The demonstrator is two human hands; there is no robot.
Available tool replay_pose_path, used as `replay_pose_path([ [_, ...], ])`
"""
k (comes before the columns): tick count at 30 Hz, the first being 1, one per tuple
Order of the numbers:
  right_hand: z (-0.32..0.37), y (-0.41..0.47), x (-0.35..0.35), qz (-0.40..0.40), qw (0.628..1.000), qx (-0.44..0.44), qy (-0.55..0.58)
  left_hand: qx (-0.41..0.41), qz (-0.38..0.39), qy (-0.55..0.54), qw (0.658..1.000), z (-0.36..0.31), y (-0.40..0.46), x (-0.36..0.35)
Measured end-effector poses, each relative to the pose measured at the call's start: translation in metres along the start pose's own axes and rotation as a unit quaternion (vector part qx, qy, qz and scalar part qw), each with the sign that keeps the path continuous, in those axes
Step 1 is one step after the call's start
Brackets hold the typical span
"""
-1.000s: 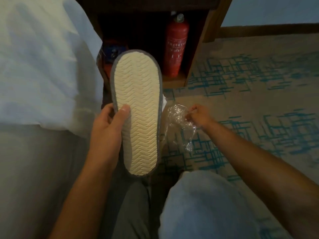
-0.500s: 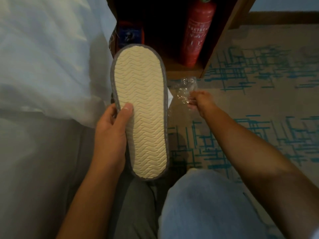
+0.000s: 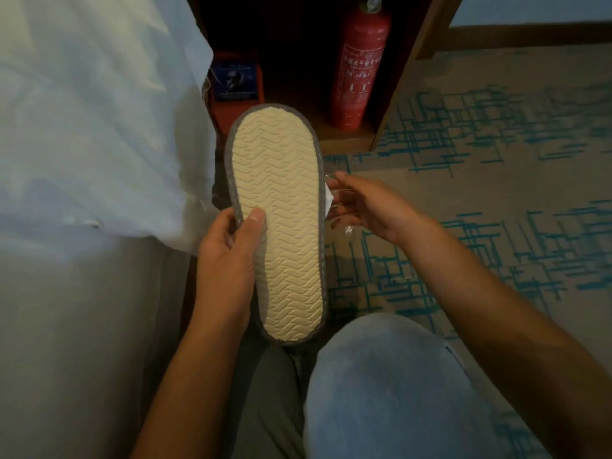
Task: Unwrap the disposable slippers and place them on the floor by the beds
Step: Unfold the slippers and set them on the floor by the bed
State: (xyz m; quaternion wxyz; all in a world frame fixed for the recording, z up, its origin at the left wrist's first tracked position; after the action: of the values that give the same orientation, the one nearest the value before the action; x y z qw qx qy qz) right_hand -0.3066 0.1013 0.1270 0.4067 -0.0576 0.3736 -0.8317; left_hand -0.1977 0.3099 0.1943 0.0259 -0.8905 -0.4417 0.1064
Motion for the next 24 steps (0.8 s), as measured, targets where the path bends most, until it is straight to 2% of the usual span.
replay_pose_path([
  [3,0.023,-0.049,-0.029,0.091,0.994,0.065,0.003,-0.005,0.02,0.002,1.0,-0.004,0.001,-0.004],
  [4,0.028,-0.06,-0.034,0.086,0.992,0.09,-0.027,-0.008,0.026,0.0,1.0,-0.007,0.003,-0.006],
  [8,0.04,-0.082,-0.044,-0.012,0.964,0.158,-0.215,-0.016,0.036,-0.007,0.999,-0.016,0.007,-0.011],
  [12,0.052,-0.107,-0.054,-0.015,0.95,0.159,-0.267,0.024,0.078,-0.09,0.993,-0.025,0.001,-0.015],
  [16,0.073,-0.157,-0.058,0.015,0.954,0.14,-0.265,0.058,0.135,-0.175,0.974,-0.044,-0.024,-0.025],
  [18,0.072,-0.17,-0.064,-0.02,0.952,0.125,-0.277,0.09,0.145,-0.203,0.964,-0.049,-0.034,-0.027],
  [20,0.058,-0.174,-0.076,-0.061,0.953,0.108,-0.278,0.107,0.143,-0.188,0.966,-0.05,-0.044,-0.024],
  [24,0.026,-0.19,-0.074,-0.205,0.951,0.099,-0.209,0.103,0.168,-0.121,0.973,-0.061,-0.057,-0.026],
])
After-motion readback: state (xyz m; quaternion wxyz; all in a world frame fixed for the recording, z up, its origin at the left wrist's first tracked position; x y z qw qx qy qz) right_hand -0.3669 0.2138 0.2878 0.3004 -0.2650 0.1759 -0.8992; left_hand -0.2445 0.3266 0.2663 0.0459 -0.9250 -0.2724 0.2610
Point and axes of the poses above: each hand's wrist, its own y-axis towards the middle knuckle, its own x-axis out of the back of the hand, z = x × y, the point moved 4 cm from there along y, towards the middle knuckle, and after that the axes turned 9 degrees about -x, right-handed, at the moved point
